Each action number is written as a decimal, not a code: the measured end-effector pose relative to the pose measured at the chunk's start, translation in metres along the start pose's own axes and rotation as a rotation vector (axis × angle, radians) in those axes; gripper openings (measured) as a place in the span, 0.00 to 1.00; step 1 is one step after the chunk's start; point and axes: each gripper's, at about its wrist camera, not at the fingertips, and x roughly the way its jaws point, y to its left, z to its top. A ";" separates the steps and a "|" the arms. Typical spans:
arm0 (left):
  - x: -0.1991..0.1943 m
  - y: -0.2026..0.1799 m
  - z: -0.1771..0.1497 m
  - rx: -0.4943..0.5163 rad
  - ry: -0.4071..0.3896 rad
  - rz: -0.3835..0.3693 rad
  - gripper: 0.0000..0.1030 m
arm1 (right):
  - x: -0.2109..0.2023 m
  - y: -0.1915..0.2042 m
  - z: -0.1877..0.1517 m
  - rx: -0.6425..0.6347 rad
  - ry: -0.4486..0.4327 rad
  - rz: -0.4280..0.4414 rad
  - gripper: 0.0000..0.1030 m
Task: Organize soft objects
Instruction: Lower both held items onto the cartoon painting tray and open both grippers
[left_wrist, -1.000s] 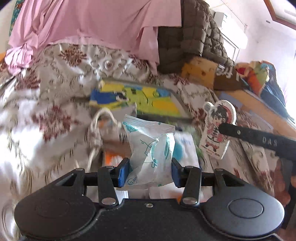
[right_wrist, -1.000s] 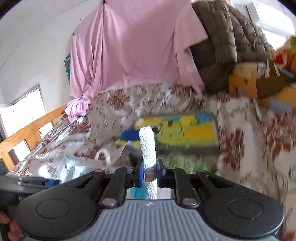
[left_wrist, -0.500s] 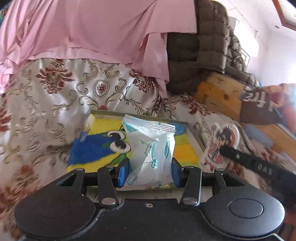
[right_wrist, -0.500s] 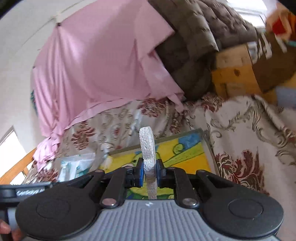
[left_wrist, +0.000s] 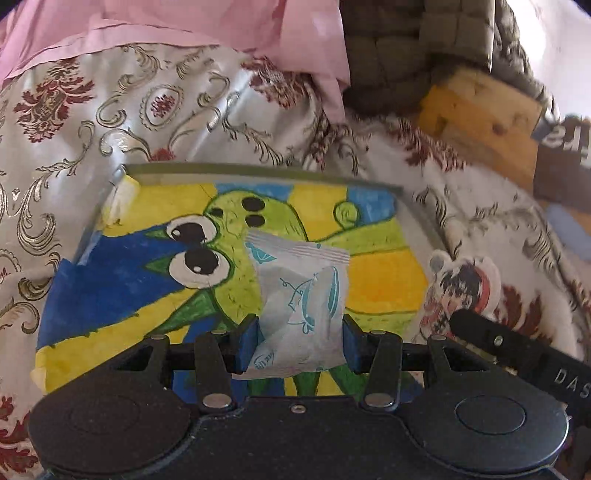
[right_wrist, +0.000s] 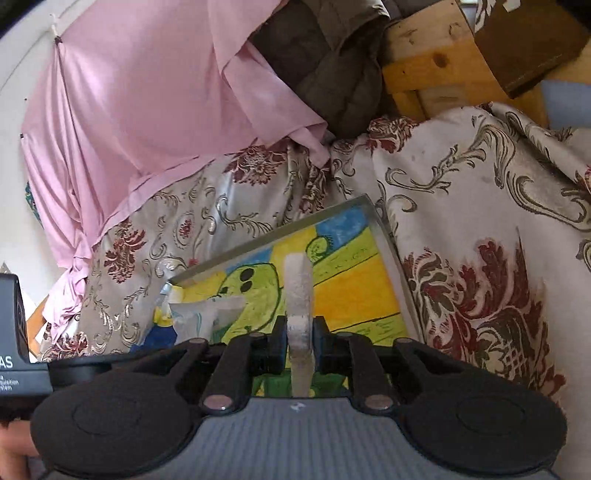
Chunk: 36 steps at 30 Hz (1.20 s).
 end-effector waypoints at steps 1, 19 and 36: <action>0.002 -0.001 0.000 0.001 0.010 0.000 0.48 | 0.000 0.000 0.001 0.001 0.005 -0.004 0.19; -0.021 -0.003 -0.003 -0.042 0.033 0.030 0.73 | -0.036 0.001 0.019 0.001 -0.039 -0.033 0.78; -0.200 -0.012 -0.025 -0.064 -0.394 0.058 0.99 | -0.175 0.057 0.010 -0.182 -0.346 -0.017 1.00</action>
